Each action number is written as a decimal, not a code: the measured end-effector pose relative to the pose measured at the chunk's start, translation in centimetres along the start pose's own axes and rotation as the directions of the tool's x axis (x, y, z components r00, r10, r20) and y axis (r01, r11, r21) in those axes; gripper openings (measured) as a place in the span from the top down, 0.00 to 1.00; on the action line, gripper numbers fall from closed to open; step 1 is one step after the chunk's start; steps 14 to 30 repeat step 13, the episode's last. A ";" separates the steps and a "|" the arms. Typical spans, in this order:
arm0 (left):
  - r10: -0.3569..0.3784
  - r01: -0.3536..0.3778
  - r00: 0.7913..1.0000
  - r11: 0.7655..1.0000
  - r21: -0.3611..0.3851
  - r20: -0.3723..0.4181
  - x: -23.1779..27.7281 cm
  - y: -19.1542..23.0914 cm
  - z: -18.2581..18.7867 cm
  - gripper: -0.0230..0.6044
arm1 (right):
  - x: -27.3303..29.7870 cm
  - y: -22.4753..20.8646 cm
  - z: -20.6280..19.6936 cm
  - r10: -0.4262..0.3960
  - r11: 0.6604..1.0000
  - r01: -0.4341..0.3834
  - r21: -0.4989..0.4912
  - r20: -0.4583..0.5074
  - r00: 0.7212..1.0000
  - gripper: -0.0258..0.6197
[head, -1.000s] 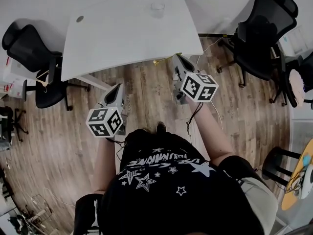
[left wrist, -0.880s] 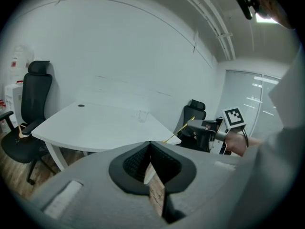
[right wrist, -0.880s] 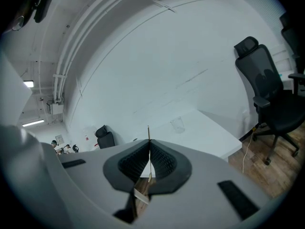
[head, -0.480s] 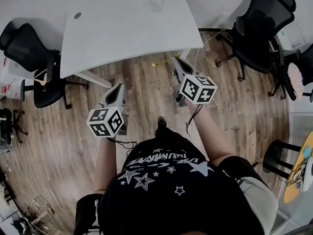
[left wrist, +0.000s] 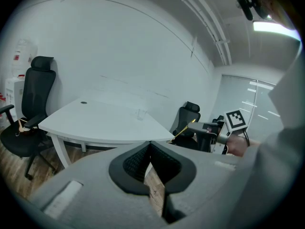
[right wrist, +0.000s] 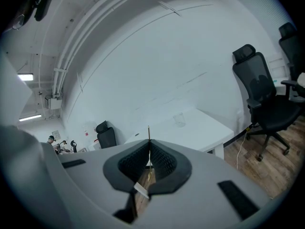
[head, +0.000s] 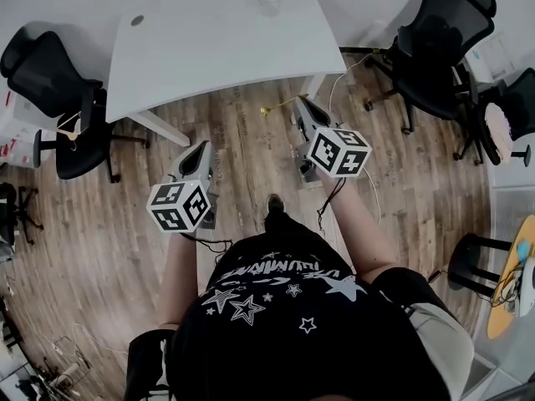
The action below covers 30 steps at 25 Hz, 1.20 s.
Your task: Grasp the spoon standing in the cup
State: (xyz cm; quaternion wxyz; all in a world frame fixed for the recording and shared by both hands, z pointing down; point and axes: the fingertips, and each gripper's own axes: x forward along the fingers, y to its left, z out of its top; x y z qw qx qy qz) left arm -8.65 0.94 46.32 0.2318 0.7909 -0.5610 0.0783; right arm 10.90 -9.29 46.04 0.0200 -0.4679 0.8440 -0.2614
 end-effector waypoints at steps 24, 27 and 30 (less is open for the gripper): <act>-0.023 0.023 1.000 1.000 0.011 0.019 -3.0 -0.6 -0.3 0.95 | -2.9 2.1 -0.3 -0.014 1.000 0.015 -0.016 0.024 1.000 0.94; -0.023 0.023 1.000 1.000 0.011 0.019 -3.0 -0.6 -0.3 0.95 | -2.9 2.1 -0.3 -0.014 1.000 0.015 -0.016 0.024 1.000 0.94; -0.023 0.023 1.000 1.000 0.011 0.019 -3.0 -0.6 -0.3 0.95 | -2.9 2.1 -0.3 -0.014 1.000 0.015 -0.016 0.024 1.000 0.94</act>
